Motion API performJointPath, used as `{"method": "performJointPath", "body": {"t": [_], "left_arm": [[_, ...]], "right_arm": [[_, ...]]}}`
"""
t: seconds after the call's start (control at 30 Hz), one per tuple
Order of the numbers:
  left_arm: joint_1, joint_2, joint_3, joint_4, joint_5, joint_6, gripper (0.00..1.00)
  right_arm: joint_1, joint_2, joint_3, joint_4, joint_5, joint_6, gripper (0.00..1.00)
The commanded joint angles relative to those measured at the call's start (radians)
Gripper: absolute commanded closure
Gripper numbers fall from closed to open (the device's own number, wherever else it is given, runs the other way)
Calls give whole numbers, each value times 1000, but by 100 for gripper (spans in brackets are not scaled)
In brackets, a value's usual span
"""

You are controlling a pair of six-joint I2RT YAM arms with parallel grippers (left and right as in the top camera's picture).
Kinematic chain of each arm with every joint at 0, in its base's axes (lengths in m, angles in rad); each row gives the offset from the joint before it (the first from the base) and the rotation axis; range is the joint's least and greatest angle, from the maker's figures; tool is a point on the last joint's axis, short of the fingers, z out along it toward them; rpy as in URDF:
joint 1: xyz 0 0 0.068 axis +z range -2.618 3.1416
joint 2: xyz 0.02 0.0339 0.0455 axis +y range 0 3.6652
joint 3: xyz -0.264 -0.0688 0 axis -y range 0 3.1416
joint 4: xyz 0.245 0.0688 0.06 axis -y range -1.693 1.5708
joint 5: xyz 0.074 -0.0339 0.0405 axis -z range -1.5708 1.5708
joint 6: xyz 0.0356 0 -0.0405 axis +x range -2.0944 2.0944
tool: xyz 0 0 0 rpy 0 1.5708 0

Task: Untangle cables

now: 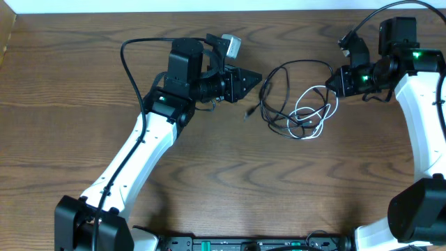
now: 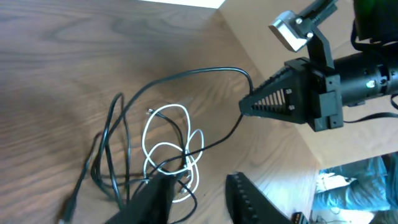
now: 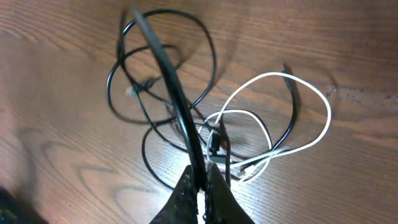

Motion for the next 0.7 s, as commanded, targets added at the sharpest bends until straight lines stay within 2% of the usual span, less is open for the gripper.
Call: {"method": "performJointPath", "body": {"t": [0.0, 0.13, 0.53, 0.67], "left_arm": [[2, -20, 4, -29, -26, 24, 59], [2, -5, 4, -95, -26, 97, 51], [2, 146, 4, -43, -23, 100, 51], [2, 151, 4, -1, -22, 95, 51]], "right_arm": [[-3, 3, 2, -6, -2, 11, 99], [8, 3, 2, -31, -23, -7, 99], [15, 2, 2, -183, -203, -171, 99], [52, 2, 2, -282, -256, -282, 99]]}}
